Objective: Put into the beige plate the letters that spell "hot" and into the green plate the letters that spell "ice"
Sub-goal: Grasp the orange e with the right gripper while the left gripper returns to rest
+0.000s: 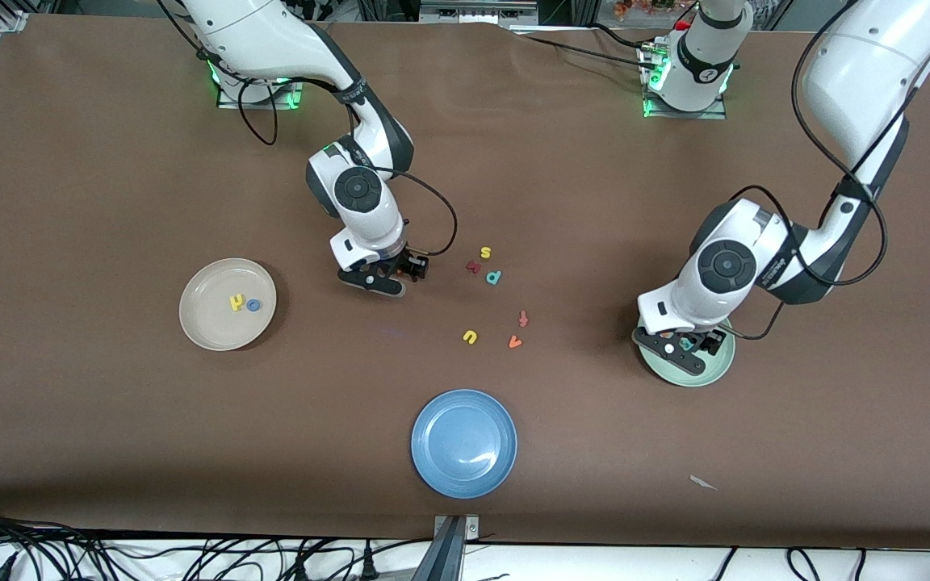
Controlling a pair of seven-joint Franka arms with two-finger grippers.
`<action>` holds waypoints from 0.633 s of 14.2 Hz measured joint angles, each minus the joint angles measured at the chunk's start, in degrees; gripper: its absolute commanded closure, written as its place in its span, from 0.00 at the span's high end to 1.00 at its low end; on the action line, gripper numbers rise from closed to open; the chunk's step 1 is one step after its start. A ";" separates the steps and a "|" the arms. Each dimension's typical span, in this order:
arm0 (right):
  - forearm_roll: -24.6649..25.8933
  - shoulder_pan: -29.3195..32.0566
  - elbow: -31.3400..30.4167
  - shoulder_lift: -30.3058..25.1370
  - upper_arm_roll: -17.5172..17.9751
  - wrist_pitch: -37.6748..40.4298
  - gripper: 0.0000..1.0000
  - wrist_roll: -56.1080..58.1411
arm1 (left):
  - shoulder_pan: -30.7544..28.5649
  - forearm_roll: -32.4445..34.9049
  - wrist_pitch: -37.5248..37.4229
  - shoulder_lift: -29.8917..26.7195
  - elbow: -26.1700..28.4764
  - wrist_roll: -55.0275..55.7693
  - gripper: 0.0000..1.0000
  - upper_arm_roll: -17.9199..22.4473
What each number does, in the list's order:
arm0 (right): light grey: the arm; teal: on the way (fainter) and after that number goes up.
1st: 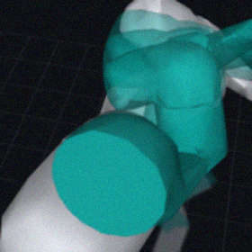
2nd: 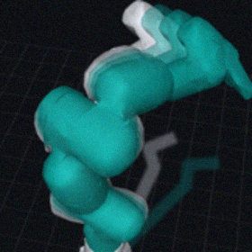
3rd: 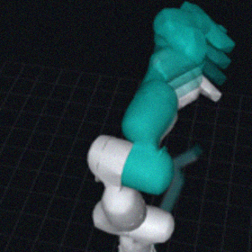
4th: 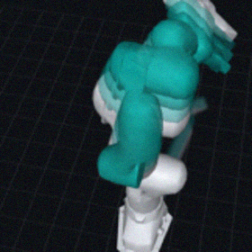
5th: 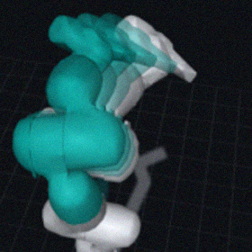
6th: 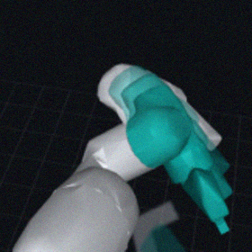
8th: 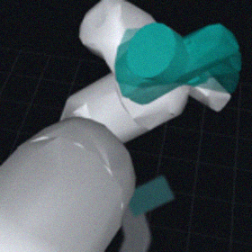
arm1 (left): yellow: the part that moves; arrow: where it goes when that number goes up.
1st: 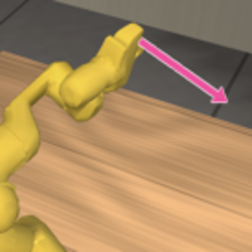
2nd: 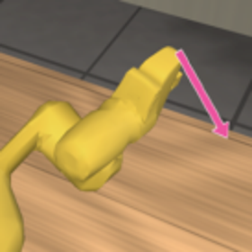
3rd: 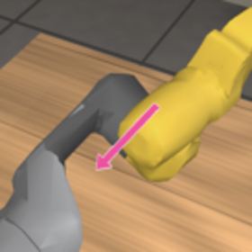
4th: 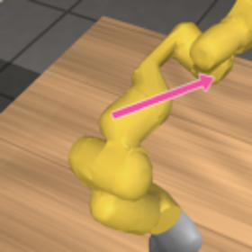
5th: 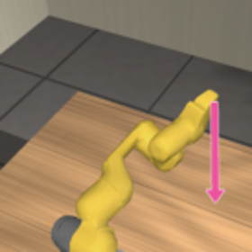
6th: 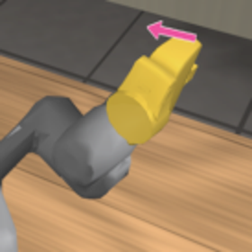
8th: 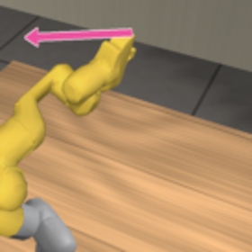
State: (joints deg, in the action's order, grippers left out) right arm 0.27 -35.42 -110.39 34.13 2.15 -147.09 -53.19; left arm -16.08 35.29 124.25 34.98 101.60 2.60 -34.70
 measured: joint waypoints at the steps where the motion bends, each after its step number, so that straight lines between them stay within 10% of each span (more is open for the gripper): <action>1: 0.00 -0.04 -0.04 0.04 0.00 0.02 0.64 0.00 | 0.04 -1.04 -1.59 -1.28 -0.33 0.06 1.00 -0.55; 9: 0.00 -0.49 -0.69 0.15 0.02 0.15 0.46 -0.05 | 0.24 -4.30 -18.50 -5.62 -15.62 0.06 1.00 -5.47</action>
State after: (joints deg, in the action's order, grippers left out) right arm 0.27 -35.91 -111.08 34.27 2.17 -146.94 -53.24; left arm -15.85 30.99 105.75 29.36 85.98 2.66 -40.17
